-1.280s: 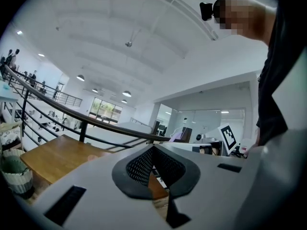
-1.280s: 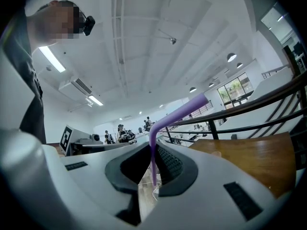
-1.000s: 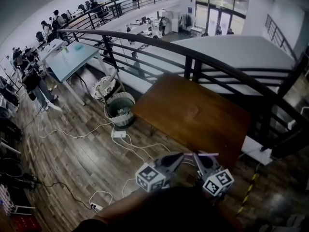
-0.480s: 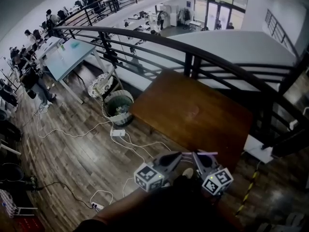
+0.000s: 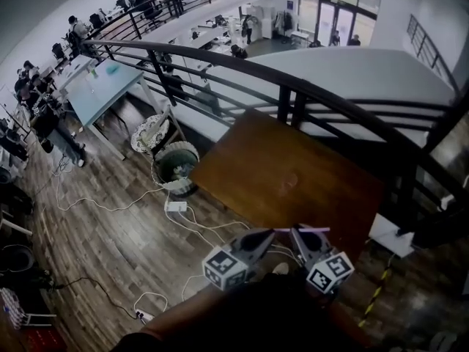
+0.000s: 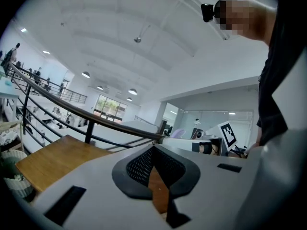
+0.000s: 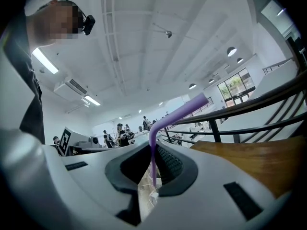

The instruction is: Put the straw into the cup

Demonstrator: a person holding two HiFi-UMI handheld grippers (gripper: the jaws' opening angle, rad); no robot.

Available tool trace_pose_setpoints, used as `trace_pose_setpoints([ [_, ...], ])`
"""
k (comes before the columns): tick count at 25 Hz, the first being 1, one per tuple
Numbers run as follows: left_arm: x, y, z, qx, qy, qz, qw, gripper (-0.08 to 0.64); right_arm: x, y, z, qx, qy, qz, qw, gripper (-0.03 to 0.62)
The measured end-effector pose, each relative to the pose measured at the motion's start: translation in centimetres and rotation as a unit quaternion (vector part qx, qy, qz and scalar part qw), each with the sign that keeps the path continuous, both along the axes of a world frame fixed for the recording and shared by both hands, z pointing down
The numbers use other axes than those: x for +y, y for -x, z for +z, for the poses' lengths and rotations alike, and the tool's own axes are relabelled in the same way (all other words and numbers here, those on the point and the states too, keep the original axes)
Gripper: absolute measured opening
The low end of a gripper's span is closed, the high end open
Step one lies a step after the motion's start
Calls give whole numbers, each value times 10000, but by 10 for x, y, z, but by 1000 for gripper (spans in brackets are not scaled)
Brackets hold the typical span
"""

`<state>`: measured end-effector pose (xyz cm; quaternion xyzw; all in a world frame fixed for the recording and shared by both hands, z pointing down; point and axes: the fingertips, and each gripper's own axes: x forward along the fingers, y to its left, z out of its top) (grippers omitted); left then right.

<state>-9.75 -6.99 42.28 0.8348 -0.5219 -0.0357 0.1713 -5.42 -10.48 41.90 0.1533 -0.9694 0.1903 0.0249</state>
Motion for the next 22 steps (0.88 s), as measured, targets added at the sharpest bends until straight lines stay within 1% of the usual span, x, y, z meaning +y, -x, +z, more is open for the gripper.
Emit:
trace_pose_setpoints([
  [5,-51,-14,-3,-33,-84,-44,9999,11,-47,-12,-6,-29,-111,-68,9999,38],
  [11,-104,-32,-7,-53,-168,-64,9998,11,-104,-39,-10,-67,-173,48,9998,38],
  [14,-124,-38,-4,-18,-132,-74,9999,11,-123,-50,-7,-82,-119,106,9998,38],
  [18,-148,-49,2,-21,-94,45,9999,11,-147,-65,0,-79,-58,258,9996,38],
  [22,-166,-57,6,37,-58,292,9996,11,-164,-69,4,-80,-30,450,9990,38],
])
